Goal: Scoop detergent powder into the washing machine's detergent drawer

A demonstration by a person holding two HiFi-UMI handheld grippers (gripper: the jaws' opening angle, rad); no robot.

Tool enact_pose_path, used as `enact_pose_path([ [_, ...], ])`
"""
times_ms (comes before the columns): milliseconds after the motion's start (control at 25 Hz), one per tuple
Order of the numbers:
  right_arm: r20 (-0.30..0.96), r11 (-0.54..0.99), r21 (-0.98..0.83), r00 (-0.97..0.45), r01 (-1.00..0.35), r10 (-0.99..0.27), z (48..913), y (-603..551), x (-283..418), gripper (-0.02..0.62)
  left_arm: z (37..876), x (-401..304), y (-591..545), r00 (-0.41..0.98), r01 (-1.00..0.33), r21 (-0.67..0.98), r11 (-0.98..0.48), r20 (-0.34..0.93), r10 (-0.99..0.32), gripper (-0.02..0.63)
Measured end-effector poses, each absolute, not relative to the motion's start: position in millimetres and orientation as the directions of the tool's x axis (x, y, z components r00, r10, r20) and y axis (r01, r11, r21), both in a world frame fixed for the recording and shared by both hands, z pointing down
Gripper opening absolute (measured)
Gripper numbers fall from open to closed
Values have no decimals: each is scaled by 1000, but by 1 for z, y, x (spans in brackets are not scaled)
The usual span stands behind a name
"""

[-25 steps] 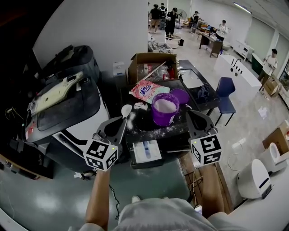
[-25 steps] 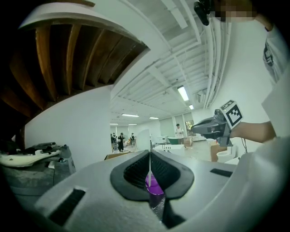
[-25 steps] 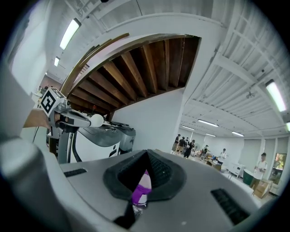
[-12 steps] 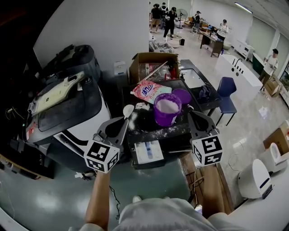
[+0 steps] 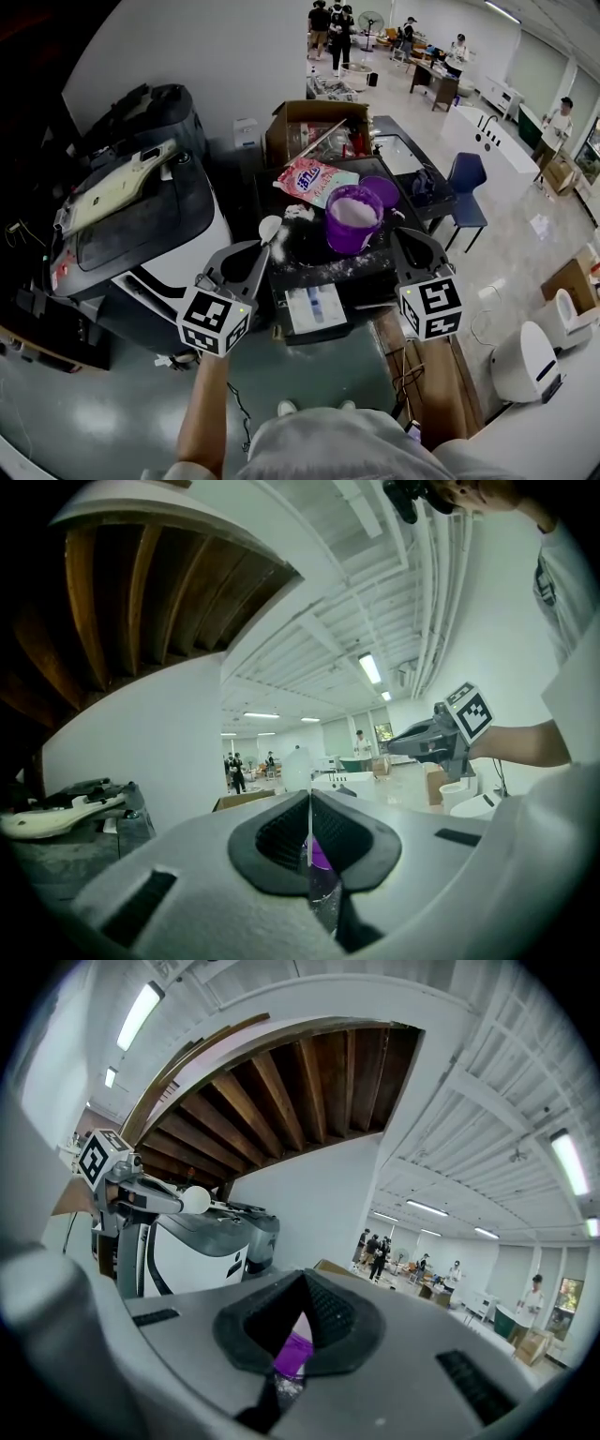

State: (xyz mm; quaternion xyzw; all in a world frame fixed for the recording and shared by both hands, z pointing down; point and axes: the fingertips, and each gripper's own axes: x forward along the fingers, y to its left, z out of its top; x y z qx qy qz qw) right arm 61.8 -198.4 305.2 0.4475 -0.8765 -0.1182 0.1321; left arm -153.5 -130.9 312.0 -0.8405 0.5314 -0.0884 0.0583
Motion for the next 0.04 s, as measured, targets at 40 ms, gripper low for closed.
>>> enact_pose_path([
  [40,129,570,326,-562,-754,-817,306,-197,59,5,313,-156,-130,422,-881,-193,-431,89,-902,12],
])
